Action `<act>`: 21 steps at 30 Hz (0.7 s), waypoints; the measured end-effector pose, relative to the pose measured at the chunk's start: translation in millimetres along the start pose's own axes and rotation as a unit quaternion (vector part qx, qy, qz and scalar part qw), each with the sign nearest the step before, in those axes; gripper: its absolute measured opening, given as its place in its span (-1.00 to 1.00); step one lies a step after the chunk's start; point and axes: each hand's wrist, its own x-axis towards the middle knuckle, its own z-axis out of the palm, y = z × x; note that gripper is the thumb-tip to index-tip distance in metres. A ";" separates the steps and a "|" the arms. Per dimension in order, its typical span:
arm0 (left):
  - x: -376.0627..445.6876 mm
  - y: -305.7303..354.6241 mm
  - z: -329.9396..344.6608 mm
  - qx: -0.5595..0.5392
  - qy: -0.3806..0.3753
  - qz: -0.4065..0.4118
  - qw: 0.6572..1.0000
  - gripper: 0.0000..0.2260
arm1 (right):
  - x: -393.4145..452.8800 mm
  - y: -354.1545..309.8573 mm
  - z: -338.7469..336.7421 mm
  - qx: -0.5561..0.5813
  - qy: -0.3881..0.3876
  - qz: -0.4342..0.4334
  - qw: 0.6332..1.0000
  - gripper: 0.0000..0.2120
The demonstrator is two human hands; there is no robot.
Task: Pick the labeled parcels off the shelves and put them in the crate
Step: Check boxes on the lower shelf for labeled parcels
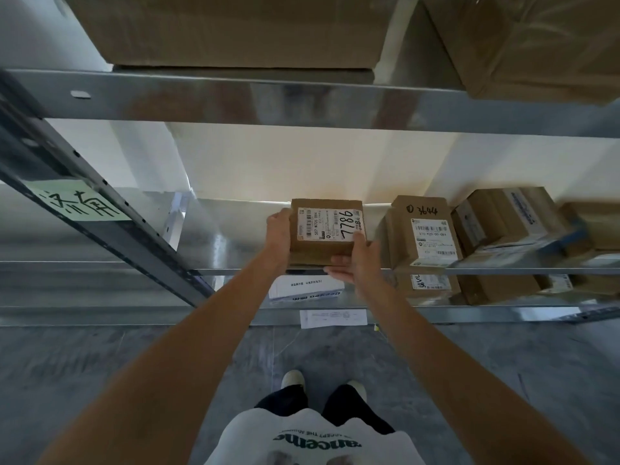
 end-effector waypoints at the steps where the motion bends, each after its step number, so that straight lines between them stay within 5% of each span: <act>1: -2.1 1.2 0.6 0.006 -0.014 -0.008 1.000 -0.69 | -5.5 4.6 0.6 0.000 0.002 0.009 1.000 -0.69; 4: -1.8 -0.2 -1.4 0.030 -0.023 -0.012 0.999 -0.74 | -17.3 21.6 5.8 -0.011 0.004 0.025 1.000 -0.62; 8: 20.2 -19.6 -9.1 -0.089 0.017 -0.032 0.995 -0.30 | -29.5 29.0 6.8 -0.089 -0.039 0.032 0.995 -0.57; 13: -2.9 -7.3 -9.2 -0.094 0.122 -0.030 0.988 -0.66 | -1.5 6.3 -31.2 -0.184 0.169 -0.206 0.946 -0.60; 21: -5.9 -12.1 8.3 -0.113 0.002 -0.047 0.992 -0.77 | 21.5 -6.1 -20.9 -0.184 -0.014 -0.175 0.967 -0.63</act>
